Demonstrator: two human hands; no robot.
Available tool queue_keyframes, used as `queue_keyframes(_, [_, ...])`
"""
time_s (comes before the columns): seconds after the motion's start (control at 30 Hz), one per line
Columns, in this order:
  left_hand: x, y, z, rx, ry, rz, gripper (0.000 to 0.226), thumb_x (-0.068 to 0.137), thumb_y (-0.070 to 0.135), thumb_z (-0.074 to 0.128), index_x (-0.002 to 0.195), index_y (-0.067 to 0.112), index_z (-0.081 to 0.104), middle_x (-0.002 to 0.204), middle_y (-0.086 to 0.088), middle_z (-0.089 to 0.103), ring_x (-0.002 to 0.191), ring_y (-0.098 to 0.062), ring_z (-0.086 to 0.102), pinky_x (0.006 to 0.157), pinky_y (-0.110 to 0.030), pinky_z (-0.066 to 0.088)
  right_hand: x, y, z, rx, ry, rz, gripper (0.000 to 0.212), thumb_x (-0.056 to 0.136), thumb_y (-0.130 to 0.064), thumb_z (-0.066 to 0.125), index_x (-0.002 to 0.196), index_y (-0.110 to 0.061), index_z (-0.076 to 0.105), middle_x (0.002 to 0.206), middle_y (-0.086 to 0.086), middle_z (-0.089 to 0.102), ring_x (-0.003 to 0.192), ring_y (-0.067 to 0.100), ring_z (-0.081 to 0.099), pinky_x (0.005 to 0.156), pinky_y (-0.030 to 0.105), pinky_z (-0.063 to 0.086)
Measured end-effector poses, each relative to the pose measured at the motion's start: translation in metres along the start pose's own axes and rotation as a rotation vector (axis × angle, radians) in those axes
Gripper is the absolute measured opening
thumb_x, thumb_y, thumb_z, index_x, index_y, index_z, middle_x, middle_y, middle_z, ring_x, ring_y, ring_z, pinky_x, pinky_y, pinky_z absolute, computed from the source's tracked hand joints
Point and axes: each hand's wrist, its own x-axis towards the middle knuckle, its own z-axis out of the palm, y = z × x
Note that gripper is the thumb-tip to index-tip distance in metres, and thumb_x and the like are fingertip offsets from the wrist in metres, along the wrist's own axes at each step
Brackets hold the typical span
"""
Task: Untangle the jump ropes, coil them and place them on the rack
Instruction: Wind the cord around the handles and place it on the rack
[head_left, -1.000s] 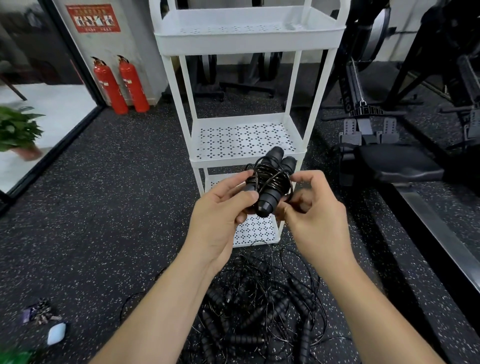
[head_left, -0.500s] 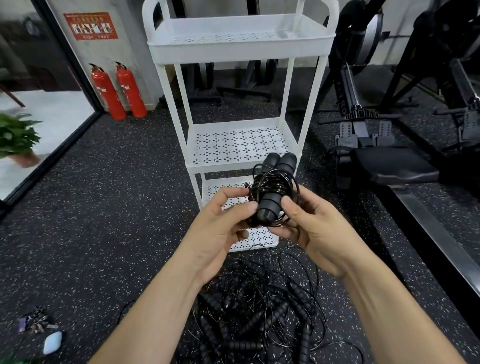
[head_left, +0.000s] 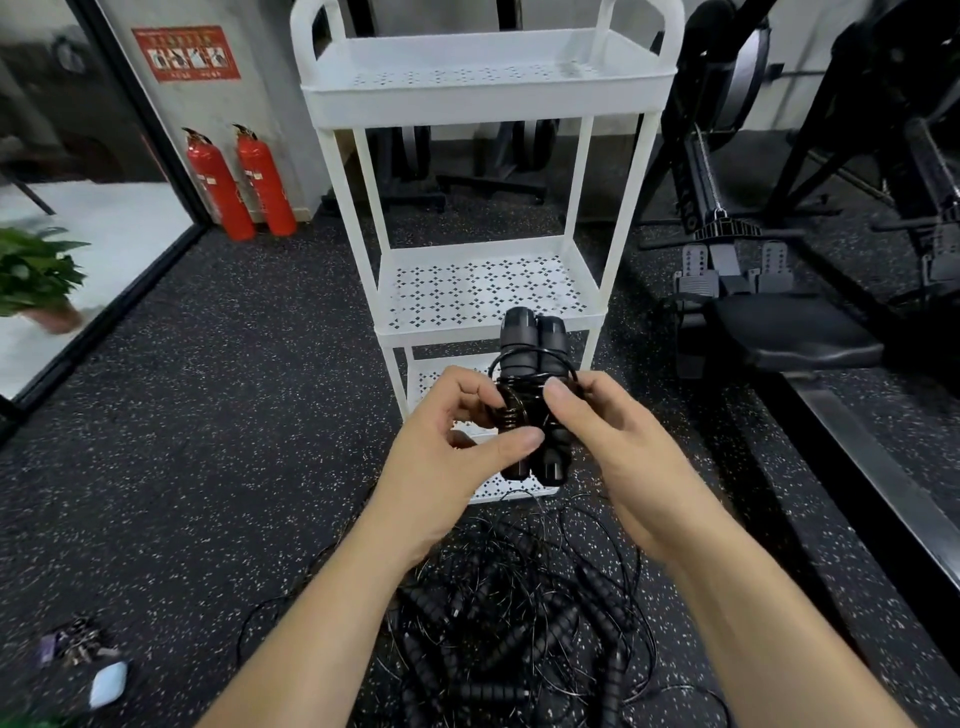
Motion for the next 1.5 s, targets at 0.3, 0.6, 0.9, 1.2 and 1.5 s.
queue_keyframes(0.3, [0.001, -0.002, 0.002, 0.075, 0.075, 0.005, 0.072, 0.07, 0.058, 0.088, 0.128, 0.052, 0.046, 0.111, 0.01, 0.07, 0.112, -0.014, 0.068, 0.099, -0.055, 0.055, -0.002, 0.003, 0.01, 0.033, 0.001, 0.055, 0.029, 0.098, -0.035, 0.076, 0.124, -0.024, 0.07, 0.116, 0.006, 0.08, 0.103, 0.025, 0.078, 0.082, 0.036, 0.058])
queue_keyframes(0.6, [0.007, -0.004, -0.002, 0.03, -0.002, -0.033, 0.066, 0.075, 0.072, 0.082, 0.135, 0.058, 0.057, 0.129, 0.021, 0.064, 0.128, -0.004, 0.06, 0.112, -0.042, 0.049, -0.006, -0.006, 0.001, 0.024, -0.085, 0.079, 0.033, 0.096, -0.034, 0.076, 0.113, -0.008, 0.066, 0.097, 0.013, 0.079, 0.082, 0.026, 0.074, 0.071, 0.032, 0.059])
queue_keyframes(0.9, [0.01, 0.0, 0.007, -0.358, 0.071, -0.059, 0.046, 0.088, 0.035, 0.084, 0.129, 0.038, 0.063, 0.126, -0.007, 0.073, 0.108, -0.027, 0.073, 0.101, -0.055, 0.059, -0.009, 0.011, 0.029, -0.062, -0.094, 0.128, 0.035, 0.11, -0.053, 0.053, 0.127, -0.029, 0.073, 0.12, -0.002, 0.08, 0.119, 0.021, 0.073, 0.115, 0.055, 0.049])
queue_keyframes(1.2, [0.021, 0.003, 0.016, -0.653, 0.398, -0.254, 0.026, 0.105, 0.046, 0.063, 0.102, 0.021, 0.06, 0.104, -0.017, 0.07, 0.09, -0.03, 0.063, 0.087, -0.051, 0.056, -0.008, 0.019, 0.048, -0.089, 0.156, 0.116, 0.036, 0.1, -0.073, 0.052, 0.114, -0.044, 0.068, 0.106, -0.013, 0.078, 0.107, 0.014, 0.073, 0.107, 0.051, 0.055])
queue_keyframes(1.5, [0.045, 0.042, -0.004, -0.68, 0.376, -0.352, 0.037, 0.106, 0.049, 0.058, 0.112, 0.014, 0.068, 0.113, -0.021, 0.078, 0.091, -0.032, 0.074, 0.087, -0.05, 0.063, -0.009, -0.023, 0.046, -0.23, -0.058, 0.173, 0.053, 0.083, -0.055, 0.088, 0.125, -0.033, 0.066, 0.098, -0.001, 0.08, 0.084, 0.023, 0.081, 0.076, 0.045, 0.067])
